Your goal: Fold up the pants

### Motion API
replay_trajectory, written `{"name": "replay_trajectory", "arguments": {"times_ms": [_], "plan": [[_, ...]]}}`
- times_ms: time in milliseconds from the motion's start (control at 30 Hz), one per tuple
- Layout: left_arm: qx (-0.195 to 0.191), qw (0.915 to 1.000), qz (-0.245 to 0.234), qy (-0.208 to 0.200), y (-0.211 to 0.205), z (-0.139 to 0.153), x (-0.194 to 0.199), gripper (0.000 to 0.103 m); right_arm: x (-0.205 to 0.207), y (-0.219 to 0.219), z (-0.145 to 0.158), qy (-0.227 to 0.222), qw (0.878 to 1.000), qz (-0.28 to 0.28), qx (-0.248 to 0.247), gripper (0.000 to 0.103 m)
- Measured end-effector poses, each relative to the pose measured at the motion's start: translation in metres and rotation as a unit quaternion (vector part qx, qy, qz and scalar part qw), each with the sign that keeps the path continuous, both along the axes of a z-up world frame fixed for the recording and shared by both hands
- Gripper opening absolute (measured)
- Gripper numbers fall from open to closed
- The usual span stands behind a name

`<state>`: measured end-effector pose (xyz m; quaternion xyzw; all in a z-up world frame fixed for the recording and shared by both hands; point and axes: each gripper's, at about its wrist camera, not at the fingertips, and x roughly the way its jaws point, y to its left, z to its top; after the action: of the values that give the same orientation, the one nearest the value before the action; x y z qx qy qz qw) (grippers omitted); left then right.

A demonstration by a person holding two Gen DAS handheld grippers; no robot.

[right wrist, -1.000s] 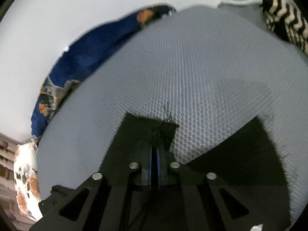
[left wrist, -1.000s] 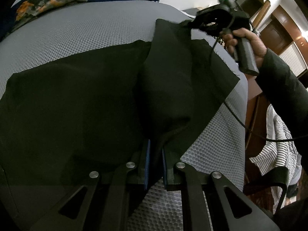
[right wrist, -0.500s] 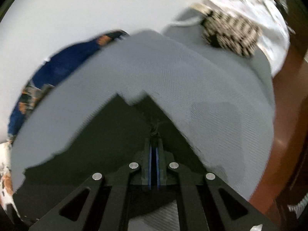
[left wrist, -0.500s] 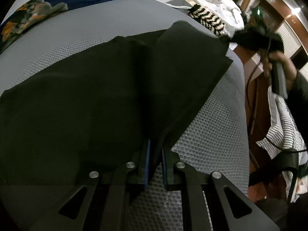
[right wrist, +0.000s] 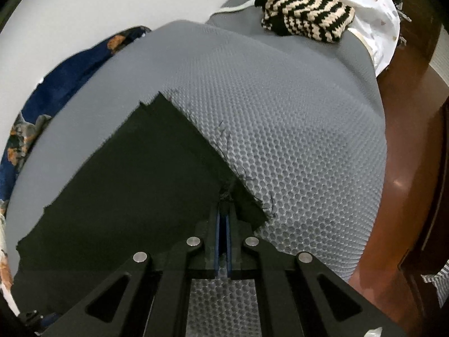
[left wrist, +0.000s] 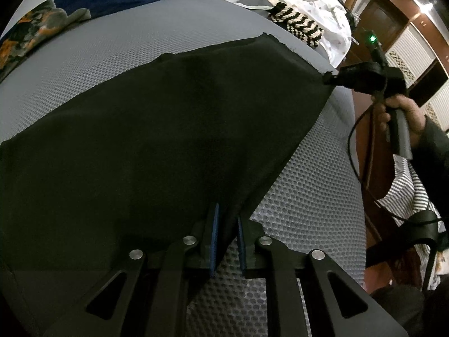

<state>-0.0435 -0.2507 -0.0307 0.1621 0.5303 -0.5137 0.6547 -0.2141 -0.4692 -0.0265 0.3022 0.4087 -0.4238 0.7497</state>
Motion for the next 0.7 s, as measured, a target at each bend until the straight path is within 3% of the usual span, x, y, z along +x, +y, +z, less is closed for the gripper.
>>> {"name": "replay_trajectory", "arguments": {"times_ms": [233,367,567,700], "plan": [[-0.02,0.9989,0.025,0.033,0.023,0.015,0.014,0.039,0.001,-0.001,0.001,-0.003,1.0,0.001,0.005,0.002],[-0.033,0.9982,0.041,0.028,0.042,0.022,0.024,0.043,0.002,-0.001,0.002,-0.002,1.0,-0.001,-0.001,0.002],[0.019,0.9962,0.084,0.011,0.054,-0.001,0.039,0.043,0.003,0.0,0.002,0.001,1.0,-0.002,-0.004,0.001],[0.007,0.9952,0.097,-0.003,0.058,-0.002,0.046,0.043,0.001,-0.006,0.004,-0.003,1.0,0.002,0.012,0.003]]}}
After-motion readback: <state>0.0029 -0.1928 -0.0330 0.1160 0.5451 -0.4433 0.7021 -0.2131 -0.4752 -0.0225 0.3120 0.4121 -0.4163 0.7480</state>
